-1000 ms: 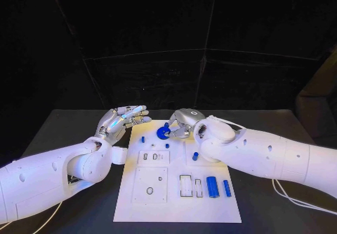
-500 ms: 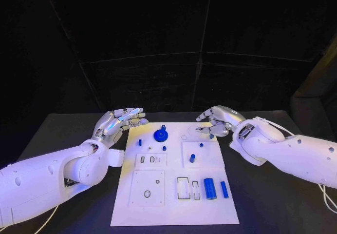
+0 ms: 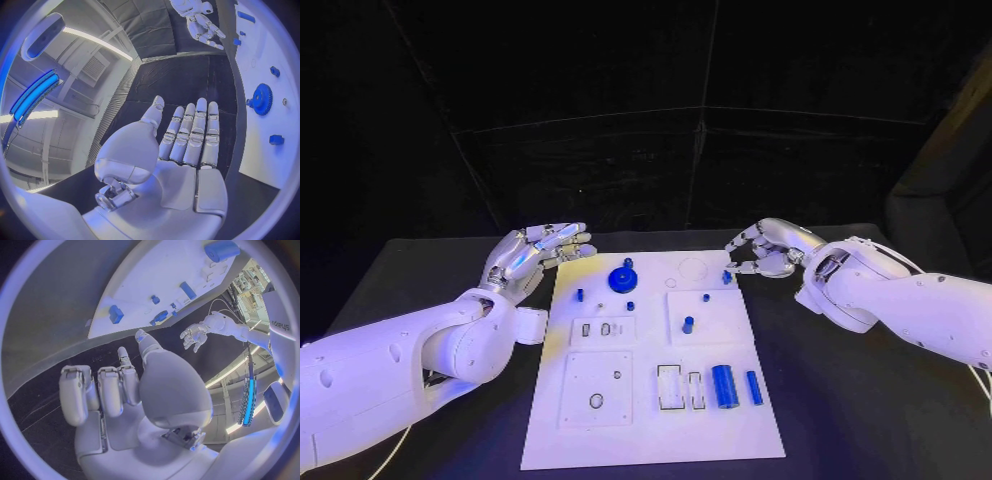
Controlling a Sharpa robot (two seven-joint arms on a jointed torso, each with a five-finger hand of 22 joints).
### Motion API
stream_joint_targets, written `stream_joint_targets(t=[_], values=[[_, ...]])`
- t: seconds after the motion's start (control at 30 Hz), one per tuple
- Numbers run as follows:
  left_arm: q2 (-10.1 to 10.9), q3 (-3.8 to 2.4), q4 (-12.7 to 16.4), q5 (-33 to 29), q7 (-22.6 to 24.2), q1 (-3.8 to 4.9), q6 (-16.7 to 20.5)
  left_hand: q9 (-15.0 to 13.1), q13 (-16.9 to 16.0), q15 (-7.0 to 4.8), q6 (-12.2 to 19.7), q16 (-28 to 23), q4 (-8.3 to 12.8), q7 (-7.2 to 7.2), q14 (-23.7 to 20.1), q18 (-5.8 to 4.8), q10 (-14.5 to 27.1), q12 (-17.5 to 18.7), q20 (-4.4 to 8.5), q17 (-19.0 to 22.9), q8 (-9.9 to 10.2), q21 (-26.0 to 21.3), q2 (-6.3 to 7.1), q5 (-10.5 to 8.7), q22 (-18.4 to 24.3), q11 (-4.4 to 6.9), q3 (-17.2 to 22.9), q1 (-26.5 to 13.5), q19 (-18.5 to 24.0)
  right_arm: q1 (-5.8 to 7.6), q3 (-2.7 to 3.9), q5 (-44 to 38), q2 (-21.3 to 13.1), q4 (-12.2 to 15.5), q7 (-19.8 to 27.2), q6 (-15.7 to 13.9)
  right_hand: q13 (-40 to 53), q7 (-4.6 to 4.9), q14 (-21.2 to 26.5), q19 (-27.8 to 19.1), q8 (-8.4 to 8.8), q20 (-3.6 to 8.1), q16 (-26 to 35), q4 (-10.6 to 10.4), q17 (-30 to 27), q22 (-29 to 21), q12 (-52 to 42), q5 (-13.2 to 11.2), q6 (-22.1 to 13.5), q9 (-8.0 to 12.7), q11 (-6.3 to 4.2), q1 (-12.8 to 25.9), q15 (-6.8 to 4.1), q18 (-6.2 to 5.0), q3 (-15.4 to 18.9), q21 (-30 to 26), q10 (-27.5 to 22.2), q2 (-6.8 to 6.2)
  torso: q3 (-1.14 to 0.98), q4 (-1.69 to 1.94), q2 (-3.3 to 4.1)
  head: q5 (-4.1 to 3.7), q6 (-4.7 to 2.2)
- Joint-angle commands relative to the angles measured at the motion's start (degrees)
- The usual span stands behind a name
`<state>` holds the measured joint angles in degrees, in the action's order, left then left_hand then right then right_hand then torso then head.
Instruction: Assemble the parts on the task board
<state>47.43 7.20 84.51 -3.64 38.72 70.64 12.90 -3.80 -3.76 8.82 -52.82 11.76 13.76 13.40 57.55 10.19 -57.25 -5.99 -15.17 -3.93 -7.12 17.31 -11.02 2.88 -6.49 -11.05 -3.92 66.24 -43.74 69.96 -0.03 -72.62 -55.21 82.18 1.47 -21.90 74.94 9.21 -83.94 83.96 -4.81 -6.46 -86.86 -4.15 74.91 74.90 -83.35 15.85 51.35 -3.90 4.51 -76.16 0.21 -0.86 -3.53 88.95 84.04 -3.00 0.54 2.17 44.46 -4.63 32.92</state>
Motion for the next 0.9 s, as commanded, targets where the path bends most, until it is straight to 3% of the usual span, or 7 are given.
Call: stream_joint_targets(t=[0.03, 0.17, 0.3, 0.43, 0.63, 0.9], values=[[-0.09, -0.04, -0.06, 0.82, 0.91, 0.07, -1.12, -0.06, -0.06, 0.0, -0.51, -0.16, 0.32, 0.74, 0.29, 0.37, -0.22, 0.13, -0.29, 0.06, 0.05, -0.22, -0.29, 0.07, 0.1, 0.0, 0.11, 0.11, -0.14, 0.01, 0.01, -1.84, 0.57, -1.28, 1.72, 3.43, 9.59, 0.05, -4.11, 3.63, 0.36, 0.22, 0.32, 0.34, 6.13, 12.08, 0.32, 0.29, -0.44, 0.05, -0.23, -0.31, -0.45, 0.08, 0.17, -0.23, 2.58, -0.26, 0.01, 0.01, 0.04, 0.2, 0.15], [-0.12, -0.04, -0.15, 0.85, 0.9, 0.06, -1.1, -0.06, -0.06, 0.0, -0.52, -0.17, 0.34, 0.73, 0.3, 0.37, -0.24, 0.13, -0.29, 0.05, 0.05, -0.23, -0.27, 0.07, 0.11, 0.01, 0.1, 0.11, -0.14, -0.33, 0.01, -3.21, 1.15, -2.78, 2.23, 4.23, 9.44, 0.06, -4.09, 3.59, 0.4, 0.21, 0.38, 0.49, 6.02, 12.03, 0.52, 0.45, -0.52, 0.05, -0.28, -0.47, -0.39, 0.07, 0.22, -0.26, 2.47, -0.27, 0.11, -0.01, -0.04, 0.62, 0.45], [-0.14, -0.04, -0.18, 0.86, 0.83, 0.05, -1.16, -0.06, -0.06, 0.0, -0.53, -0.18, 0.36, 0.72, 0.31, 0.37, -0.25, 0.13, -0.29, 0.05, 0.04, -0.23, -0.26, 0.08, 0.12, 0.01, 0.1, 0.13, -0.14, -0.74, 0.01, -4.16, 1.61, -3.83, 2.58, 5.04, 9.47, 0.08, -4.1, 3.61, 0.42, 0.18, 0.37, 0.66, 6.07, 12.05, 0.5, 0.58, -0.57, 0.04, -0.27, -0.66, -0.35, 0.08, 0.23, -0.25, 2.47, -0.23, 0.17, 0.09, 0.04, 0.56, 0.5], [-0.14, -0.04, -0.22, 0.86, 0.74, 0.05, -1.18, -0.05, -0.06, -0.01, -0.56, -0.21, 0.46, 0.7, 0.34, 0.37, -0.29, 0.14, -0.28, 0.04, 0.05, -0.26, -0.22, 0.08, 0.14, 0.03, 0.12, 0.21, -0.13, -1.07, 0.01, -5.01, 1.93, -4.35, 2.74, 5.53, 9.48, 0.08, -4.1, 3.6, 0.43, 0.18, 0.36, 0.69, 6.09, 12.05, 0.49, 0.6, -0.58, 0.04, -0.27, -0.7, -0.35, 0.08, 0.22, -0.26, 2.48, -0.23, 0.12, -0.01, 0.01, 0.71, 0.63], [-0.13, -0.04, -0.27, 0.86, 0.82, 0.04, -0.93, -0.05, -0.05, -0.02, -0.58, -0.23, 0.53, 0.69, 0.36, 0.37, -0.32, 0.15, -0.28, 0.04, 0.05, -0.28, -0.18, 0.07, 0.16, 0.04, 0.13, 0.27, -0.12, -1.35, 0.01, -5.53, 2.17, -4.94, 2.8, 5.77, 9.54, 0.1, -4.12, 3.63, 0.4, 0.14, 0.36, 0.68, 6.13, 12.08, 0.43, 0.01, -0.56, 0.0, -0.22, -0.47, -0.33, 0.09, 0.56, -0.25, 2.5, -0.25, 0.21, 0.03, 0.01, 0.45, 0.88], [-0.16, -0.03, -0.35, 0.86, 1.02, 0.04, -0.67, -0.05, -0.05, -0.02, -0.58, -0.25, 0.53, 0.7, 0.37, 0.37, -0.32, 0.16, -0.28, 0.04, 0.06, -0.29, -0.17, 0.07, 0.18, 0.04, 0.12, 0.25, -0.11, -1.43, 0.01, -5.26, 2.86, -5.94, 2.5, 5.32, 9.76, 0.09, -4.19, 3.77, 0.18, 0.13, 0.3, 0.76, 6.33, 12.25, 0.15, -0.63, -0.19, -0.09, -0.22, -0.6, -0.35, 0.13, 0.53, -0.18, 2.66, 0.47, 0.15, 0.02, 0.02, 0.28, 1.08]])
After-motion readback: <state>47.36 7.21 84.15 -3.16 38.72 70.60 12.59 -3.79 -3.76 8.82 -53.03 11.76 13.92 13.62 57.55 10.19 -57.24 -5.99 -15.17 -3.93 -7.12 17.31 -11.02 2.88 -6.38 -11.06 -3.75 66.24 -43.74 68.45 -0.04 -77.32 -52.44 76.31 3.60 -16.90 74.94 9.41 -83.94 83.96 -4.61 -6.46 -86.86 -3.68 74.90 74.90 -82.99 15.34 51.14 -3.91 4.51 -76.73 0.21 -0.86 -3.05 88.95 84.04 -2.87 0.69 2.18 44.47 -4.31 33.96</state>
